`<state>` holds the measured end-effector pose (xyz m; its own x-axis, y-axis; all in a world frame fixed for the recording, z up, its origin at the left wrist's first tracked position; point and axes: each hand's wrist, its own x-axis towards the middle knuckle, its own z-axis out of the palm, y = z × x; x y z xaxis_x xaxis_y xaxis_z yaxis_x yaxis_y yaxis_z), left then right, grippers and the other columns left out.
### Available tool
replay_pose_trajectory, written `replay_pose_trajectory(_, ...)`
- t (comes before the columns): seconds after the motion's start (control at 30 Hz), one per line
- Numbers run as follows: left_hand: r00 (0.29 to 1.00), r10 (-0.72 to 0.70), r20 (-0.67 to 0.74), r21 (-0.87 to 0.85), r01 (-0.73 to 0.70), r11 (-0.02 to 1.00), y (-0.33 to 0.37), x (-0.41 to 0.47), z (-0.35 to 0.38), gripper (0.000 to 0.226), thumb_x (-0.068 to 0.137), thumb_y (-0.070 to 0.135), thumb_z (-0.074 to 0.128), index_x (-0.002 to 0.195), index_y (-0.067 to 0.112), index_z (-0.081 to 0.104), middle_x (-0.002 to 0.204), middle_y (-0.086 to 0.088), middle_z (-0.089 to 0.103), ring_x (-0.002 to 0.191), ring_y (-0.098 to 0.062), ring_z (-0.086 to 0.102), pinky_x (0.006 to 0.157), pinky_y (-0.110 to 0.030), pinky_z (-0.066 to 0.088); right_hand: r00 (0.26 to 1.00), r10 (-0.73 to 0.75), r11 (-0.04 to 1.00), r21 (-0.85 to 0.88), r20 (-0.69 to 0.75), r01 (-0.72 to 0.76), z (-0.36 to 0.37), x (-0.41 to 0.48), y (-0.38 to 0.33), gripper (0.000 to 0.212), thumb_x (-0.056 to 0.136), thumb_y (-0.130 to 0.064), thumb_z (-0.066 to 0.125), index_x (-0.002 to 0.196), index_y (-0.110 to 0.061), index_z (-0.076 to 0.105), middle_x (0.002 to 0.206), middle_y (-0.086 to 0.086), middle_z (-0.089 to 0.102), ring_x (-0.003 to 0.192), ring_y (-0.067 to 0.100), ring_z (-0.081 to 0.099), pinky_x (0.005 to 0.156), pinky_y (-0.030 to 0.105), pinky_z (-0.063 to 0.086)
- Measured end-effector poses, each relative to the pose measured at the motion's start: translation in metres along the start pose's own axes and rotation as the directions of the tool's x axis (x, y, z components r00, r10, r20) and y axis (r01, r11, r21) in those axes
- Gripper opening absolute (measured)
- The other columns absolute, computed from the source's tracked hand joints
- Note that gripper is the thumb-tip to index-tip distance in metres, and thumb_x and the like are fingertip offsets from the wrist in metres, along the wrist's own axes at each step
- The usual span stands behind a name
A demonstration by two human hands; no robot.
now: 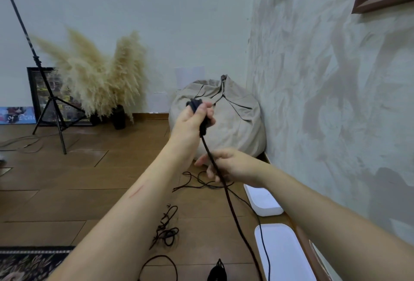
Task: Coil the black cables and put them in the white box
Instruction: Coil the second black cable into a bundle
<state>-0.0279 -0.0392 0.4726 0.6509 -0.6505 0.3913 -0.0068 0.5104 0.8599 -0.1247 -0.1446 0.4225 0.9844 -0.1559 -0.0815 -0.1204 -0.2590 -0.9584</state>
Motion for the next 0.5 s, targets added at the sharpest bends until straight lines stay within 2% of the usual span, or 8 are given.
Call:
replay_pose_trajectory(0.07,0.993,0.001,-0.114,0.049,0.005,0.999,-0.006,0.005,-0.014,0.02,0.109,0.01,0.04,0.099,0.009,0.058,0.076,0.002,0.052,0.073,-0.01,0.053,0.084,-0.028,0.048,0.997,0.062,0.993,0.106,-0.042,-0.057,0.008,0.004,-0.004,0.032,0.107,-0.012,0.032,0.115,-0.01,0.064,0.071,0.001,0.054,0.057,0.012,0.048,0.055,0.024,0.042)
replay_pose_trajectory(0.1,0.988,-0.004,-0.157,0.065,0.015,0.998,-0.01,0.006,-0.021,0.02,0.109,0.01,0.041,0.098,0.009,0.057,0.077,0.001,0.052,0.074,-0.011,0.052,0.085,-0.028,0.048,0.994,0.045,0.998,0.036,-0.1,-0.041,0.011,0.008,-0.006,0.032,0.106,-0.011,0.031,0.115,-0.008,0.062,0.068,0.0,0.051,0.053,0.012,0.044,0.052,0.025,0.038)
replay_pose_trajectory(0.17,0.979,0.0,-0.203,0.118,0.025,0.993,-0.016,0.006,-0.029,0.018,0.109,0.012,0.043,0.097,0.008,0.055,0.079,-0.001,0.05,0.076,-0.012,0.05,0.084,-0.025,0.048,0.98,-0.081,0.93,-0.368,-0.183,0.008,0.015,0.014,-0.01,0.032,0.105,-0.012,0.034,0.114,-0.012,0.064,0.073,-0.006,0.053,0.059,0.008,0.047,0.057,0.025,0.04)
replay_pose_trajectory(0.23,0.979,0.026,-0.204,0.253,0.027,0.967,-0.023,0.003,-0.031,0.014,0.109,0.014,0.044,0.099,0.007,0.052,0.08,0.0,0.05,0.079,-0.013,0.05,0.081,-0.021,0.047,0.974,-0.2,0.775,-0.626,-0.106,0.091,0.02,0.016,-0.018,0.024,0.104,-0.016,0.043,0.109,-0.015,0.066,0.077,-0.015,0.055,0.066,-0.003,0.052,0.069,0.017,0.039)
replay_pose_trajectory(0.3,0.979,0.072,-0.193,0.434,0.019,0.901,-0.032,0.0,-0.032,0.015,0.108,0.017,0.045,0.095,0.01,0.05,0.08,0.002,0.05,0.078,-0.011,0.05,0.08,-0.022,0.044,0.984,-0.176,0.781,-0.614,-0.038,0.116,0.016,0.014,-0.025,0.02,0.103,-0.019,0.051,0.11,-0.008,0.067,0.073,-0.016,0.055,0.058,-0.01,0.052,0.06,0.008,0.036)
replay_pose_trajectory(0.37,0.976,0.111,-0.187,0.564,0.014,0.825,-0.039,-0.003,-0.036,0.019,0.108,0.019,0.044,0.092,0.011,0.05,0.081,0.002,0.051,0.076,-0.011,0.05,0.076,-0.025,0.042,0.995,-0.096,0.812,-0.578,0.006,0.081,0.009,0.011,-0.03,0.022,0.101,-0.017,0.055,0.112,-0.002,0.067,0.07,-0.01,0.057,0.05,-0.006,0.048,0.053,0.008,0.035)
replay_pose_trajectory(0.43,0.966,0.137,-0.219,0.624,0.031,0.78,-0.043,-0.004,-0.04,0.02,0.108,0.022,0.043,0.094,0.01,0.051,0.084,0.002,0.053,0.076,-0.01,0.05,0.071,-0.022,0.04,1.0,0.025,0.807,-0.591,0.007,-0.016,0.003,0.008,-0.029,0.021,0.101,-0.017,0.056,0.113,-0.005,0.067,0.067,-0.007,0.058,0.046,-0.003,0.047,0.048,0.008,0.035)
replay_pose_trajectory(0.5,0.954,0.142,-0.263,0.623,0.056,0.781,-0.044,-0.004,-0.043,0.019,0.109,0.023,0.043,0.097,0.011,0.052,0.086,0.002,0.055,0.076,-0.008,0.051,0.069,-0.02,0.039,0.998,0.056,0.723,-0.687,-0.041,-0.069,-0.002,0.007,-0.025,0.021,0.103,-0.02,0.053,0.108,-0.006,0.067,0.065,-0.005,0.06,0.049,0.001,0.051,0.053,0.015,0.04)
